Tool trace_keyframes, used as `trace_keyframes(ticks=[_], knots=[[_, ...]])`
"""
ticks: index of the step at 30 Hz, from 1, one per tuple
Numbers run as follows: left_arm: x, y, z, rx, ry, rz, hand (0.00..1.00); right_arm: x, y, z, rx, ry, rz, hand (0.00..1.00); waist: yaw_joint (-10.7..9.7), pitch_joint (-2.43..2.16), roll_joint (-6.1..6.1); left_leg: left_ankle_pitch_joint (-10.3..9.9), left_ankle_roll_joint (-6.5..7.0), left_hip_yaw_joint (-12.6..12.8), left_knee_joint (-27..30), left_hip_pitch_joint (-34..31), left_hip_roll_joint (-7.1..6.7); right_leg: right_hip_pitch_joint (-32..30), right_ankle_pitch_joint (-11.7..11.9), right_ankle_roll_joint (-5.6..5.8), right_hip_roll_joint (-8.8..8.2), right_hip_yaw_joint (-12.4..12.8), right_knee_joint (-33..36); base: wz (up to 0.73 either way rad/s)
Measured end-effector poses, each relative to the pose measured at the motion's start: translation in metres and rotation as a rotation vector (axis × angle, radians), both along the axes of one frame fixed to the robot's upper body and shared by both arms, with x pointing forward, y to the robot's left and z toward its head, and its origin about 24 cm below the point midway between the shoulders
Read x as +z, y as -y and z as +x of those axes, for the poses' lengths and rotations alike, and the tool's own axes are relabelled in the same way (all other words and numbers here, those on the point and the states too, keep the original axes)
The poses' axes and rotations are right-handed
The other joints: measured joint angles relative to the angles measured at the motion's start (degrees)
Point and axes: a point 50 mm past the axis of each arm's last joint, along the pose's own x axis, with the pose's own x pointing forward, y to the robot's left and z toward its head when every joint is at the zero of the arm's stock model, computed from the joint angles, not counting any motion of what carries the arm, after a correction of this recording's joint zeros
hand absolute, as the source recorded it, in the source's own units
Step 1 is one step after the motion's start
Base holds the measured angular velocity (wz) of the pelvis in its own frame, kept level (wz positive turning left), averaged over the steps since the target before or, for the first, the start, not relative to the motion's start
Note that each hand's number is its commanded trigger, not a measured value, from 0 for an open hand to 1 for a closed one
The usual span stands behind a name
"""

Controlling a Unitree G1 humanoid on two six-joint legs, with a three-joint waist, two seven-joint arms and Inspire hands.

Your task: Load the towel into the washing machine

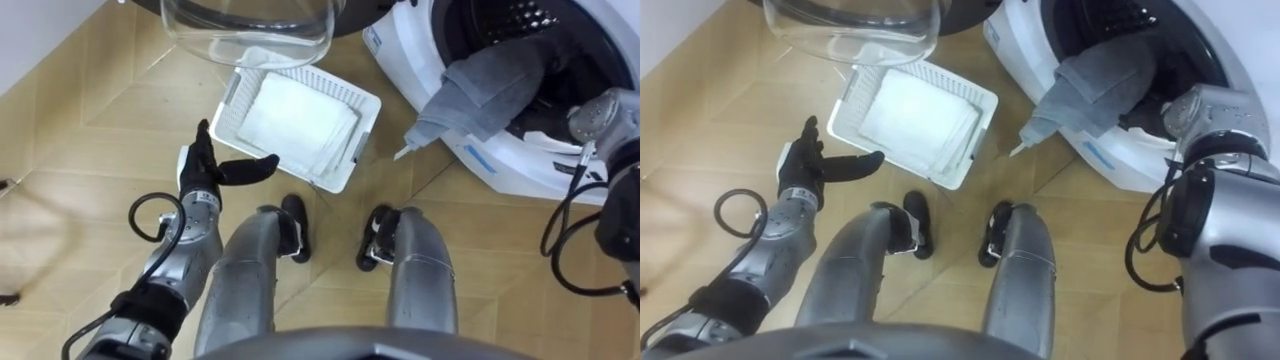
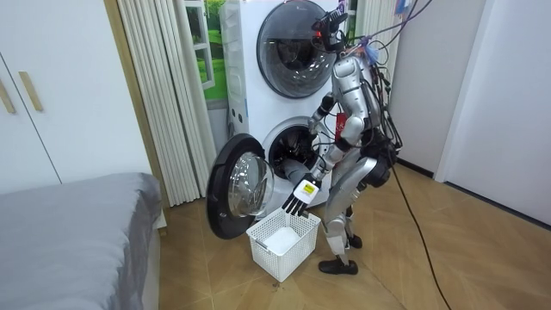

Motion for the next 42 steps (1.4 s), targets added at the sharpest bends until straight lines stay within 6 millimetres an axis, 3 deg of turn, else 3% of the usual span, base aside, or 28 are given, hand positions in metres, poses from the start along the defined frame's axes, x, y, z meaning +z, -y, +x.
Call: trace_keyframes(ticks=[8, 12, 17, 20, 23, 25, 32, 34, 38, 42], knots=[[0.002, 0.003, 0.003, -0.028, 0.013, -0.019, 0.0, 0.0, 0.001, -0.001, -0.023, -0.009, 0.01, 0.0, 0.0, -0.01, 0.1, 0.0, 0.05, 0.8, -1.0, 0.4, -0.08, -0.3, 0.0, 0.02, -0.1, 0.5, -0.5, -0.01], [-0.001, 0.005, 0.007, -0.04, 0.003, -0.029, 0.0, -0.003, 0.004, -0.005, -0.04, -0.017, -0.004, 0.0, 0.1, -0.05, 0.79, 0.1, 0.08, 0.7, -1.7, 0.8, 0.06, 0.7, 0.3, 0.3, 0.13, -0.3, -1.9, 0.0], [-0.011, 0.01, 0.004, -0.084, -0.048, -0.03, 0.0, -0.019, 0.016, -0.026, -0.058, -0.038, -0.095, 0.0, 2.8, -0.15, 2.41, 0.1, 0.08, 0.7, -4.0, 4.2, 0.46, 4.7, 1.3, 0.77, 1.2, -1.0, -5.6, -0.07], [-0.021, 0.004, -0.003, -0.115, -0.103, 0.006, 0.0, -0.042, 0.014, -0.046, 0.016, -0.088, -0.18, 0.0, 3.7, -0.14, 2.84, 0.4, -0.43, 0.6, -6.7, 7.9, 0.87, 8.7, 2.1, 0.74, 2.31, -1.8, -9.1, -0.08], [-0.035, -0.005, -0.017, -0.131, -0.182, 0.029, 0.0, -0.072, 0.003, -0.069, 0.187, -0.161, -0.309, 0.0, 3.6, -0.32, 3.16, 0.9, -1.3, -0.8, -9.7, 11.9, 1.12, 13.7, 2.9, 0.91, 3.98, -2.8, -13.5, 0.0], [-0.044, -0.015, -0.032, -0.157, -0.233, 0.056, 0.0, -0.096, -0.008, -0.094, 0.392, -0.259, -0.434, 0.0, 3.7, -0.34, 3.3, 1.2, -1.84, -0.7, -11.9, 14.9, 1.96, 17.4, 4.0, 0.63, 5.29, -3.8, -17.0, -0.11], [-0.064, -0.053, -0.072, -0.158, -0.409, 0.17, 0.0, -0.139, -0.021, -0.167, 0.976, -0.459, -0.657, 0.0, 5.0, -0.79, 3.78, 2.1, -3.54, -0.6, -17.9, 21.9, 3.1, 25.4, 7.2, 0.26, 9.25, -3.5, -26.8, -0.17], [-0.07, -0.062, -0.089, -0.17, -0.467, 0.202, 0.0, -0.15, -0.029, -0.191, 1.119, -0.496, -0.657, 0.0, 4.9, -1.2, 4.34, 2.4, -4.01, -0.6, -20.0, 25.4, 3.17, 29.1, 8.0, 0.34, 10.04, -3.5, -29.8, -0.1], [-0.075, -0.072, -0.115, -0.17, -0.53, 0.231, 0.0, -0.158, -0.04, -0.208, 1.348, -0.513, -0.68, 0.0, 4.1, -1.42, 4.33, 2.7, -4.49, -0.7, -22.5, 30.5, 2.82, 33.4, 8.1, 0.41, 10.34, -2.7, -31.3, -0.14], [-0.08, -0.079, -0.14, -0.131, -0.586, 0.233, 0.0, -0.167, -0.059, -0.22, 1.56, -0.488, -0.676, 0.0, 3.4, -2.19, 3.29, 3.1, -5.13, -0.6, -25.4, 35.8, 2.69, 38.5, 8.2, 0.32, 10.95, -2.7, -33.8, -0.01]])
